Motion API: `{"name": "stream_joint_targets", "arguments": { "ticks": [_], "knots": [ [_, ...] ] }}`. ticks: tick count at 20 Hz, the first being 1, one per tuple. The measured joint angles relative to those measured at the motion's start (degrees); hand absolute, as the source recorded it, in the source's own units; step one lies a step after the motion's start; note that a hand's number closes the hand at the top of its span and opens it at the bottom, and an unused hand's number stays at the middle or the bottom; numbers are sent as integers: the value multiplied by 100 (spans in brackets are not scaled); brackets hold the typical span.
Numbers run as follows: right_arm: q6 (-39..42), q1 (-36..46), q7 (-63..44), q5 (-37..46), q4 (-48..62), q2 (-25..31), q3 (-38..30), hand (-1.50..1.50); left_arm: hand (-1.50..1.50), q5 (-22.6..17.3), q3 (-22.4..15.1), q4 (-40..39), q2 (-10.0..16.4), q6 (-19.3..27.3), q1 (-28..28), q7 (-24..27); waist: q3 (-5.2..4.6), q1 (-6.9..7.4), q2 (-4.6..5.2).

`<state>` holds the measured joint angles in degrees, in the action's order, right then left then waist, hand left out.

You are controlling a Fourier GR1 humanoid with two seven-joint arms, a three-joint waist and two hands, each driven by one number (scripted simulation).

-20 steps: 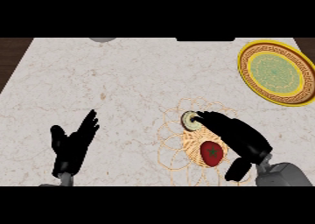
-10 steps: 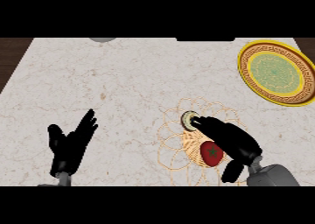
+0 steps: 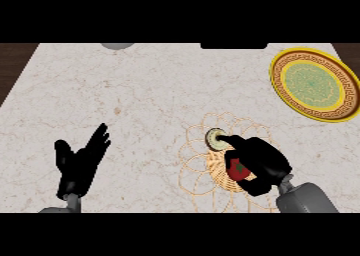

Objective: Pick the tomato from the placemat and place it in the plate

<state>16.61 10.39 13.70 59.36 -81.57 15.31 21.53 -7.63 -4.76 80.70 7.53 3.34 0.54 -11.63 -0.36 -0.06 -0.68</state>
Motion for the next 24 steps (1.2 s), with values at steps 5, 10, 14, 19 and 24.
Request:
{"name": "stream_joint_targets", "arguments": {
  "ticks": [5, 10, 14, 19, 24],
  "knots": [
    [-244, 461, -1334, 12, 403, -536, -961, 150, 0, 51, -31, -49, -76, 24, -83, 12, 10, 70, 78],
    [-865, 912, -3152, 128, 751, -928, -2131, 150, 0, 50, -33, -6, -60, 1, -113, 27, 20, 95, 198],
    [-1715, 1606, -4430, 565, 815, -1058, -2767, 150, 0, 61, -101, 6, -74, -53, -176, 18, 15, 288, 243],
    [-2812, 2471, -5920, 1493, 1011, -1012, -3279, 150, 0, 93, -226, 30, -83, -155, -250, 5, 8, 568, 297],
    [-3763, 3182, -7059, 2506, 1357, -935, -3689, 150, 0, 136, -334, 52, -124, -189, -361, -36, 16, 753, 355]
  ]
}}
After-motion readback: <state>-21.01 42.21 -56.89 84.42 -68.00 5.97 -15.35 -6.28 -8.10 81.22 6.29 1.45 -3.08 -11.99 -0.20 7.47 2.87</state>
